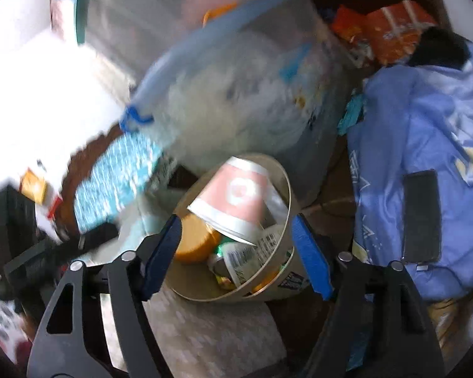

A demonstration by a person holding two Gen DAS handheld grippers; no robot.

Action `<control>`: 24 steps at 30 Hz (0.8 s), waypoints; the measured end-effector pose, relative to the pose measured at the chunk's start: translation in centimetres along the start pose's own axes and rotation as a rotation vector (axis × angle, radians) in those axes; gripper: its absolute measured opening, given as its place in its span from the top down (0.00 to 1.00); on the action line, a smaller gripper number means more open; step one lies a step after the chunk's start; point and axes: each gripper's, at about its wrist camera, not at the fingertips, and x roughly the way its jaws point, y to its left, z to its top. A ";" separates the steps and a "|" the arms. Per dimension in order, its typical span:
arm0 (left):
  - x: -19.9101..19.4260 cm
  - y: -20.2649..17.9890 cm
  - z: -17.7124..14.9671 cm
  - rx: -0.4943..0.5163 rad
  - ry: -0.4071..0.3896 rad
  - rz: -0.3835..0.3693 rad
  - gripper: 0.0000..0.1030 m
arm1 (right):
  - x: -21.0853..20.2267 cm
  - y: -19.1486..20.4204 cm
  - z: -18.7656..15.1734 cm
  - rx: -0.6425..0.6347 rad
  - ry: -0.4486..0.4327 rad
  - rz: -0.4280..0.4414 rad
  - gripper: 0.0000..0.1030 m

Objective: Collect trash
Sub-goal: 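Carry the cup and wrapper to the beige bin and open both tools, then move the left tool to the milk carton while the right approaches the crumpled paper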

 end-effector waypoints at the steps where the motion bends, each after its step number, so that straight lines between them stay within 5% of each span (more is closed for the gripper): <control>1: -1.6 0.6 -0.9 -0.007 -0.013 0.005 0.32 | -0.4 0.8 0.0 -0.006 -0.007 0.024 0.30; 8: -13.3 9.0 -7.9 -0.136 -0.085 0.185 0.27 | 1.3 8.4 -2.5 -0.151 0.106 0.164 0.30; 14: -23.9 18.8 -14.2 -0.285 -0.109 0.533 0.20 | 4.6 16.3 -7.7 -0.302 0.273 0.269 0.30; 16: -26.3 21.8 -15.4 -0.265 -0.094 0.667 0.09 | 5.6 18.3 -9.1 -0.343 0.311 0.273 0.30; 19: -27.8 25.7 -16.4 -0.197 -0.028 0.778 0.08 | 7.5 20.9 -10.9 -0.393 0.368 0.270 0.29; 24: -27.5 30.2 -17.0 -0.142 0.052 0.736 0.08 | 11.1 24.3 -13.2 -0.463 0.414 0.212 0.15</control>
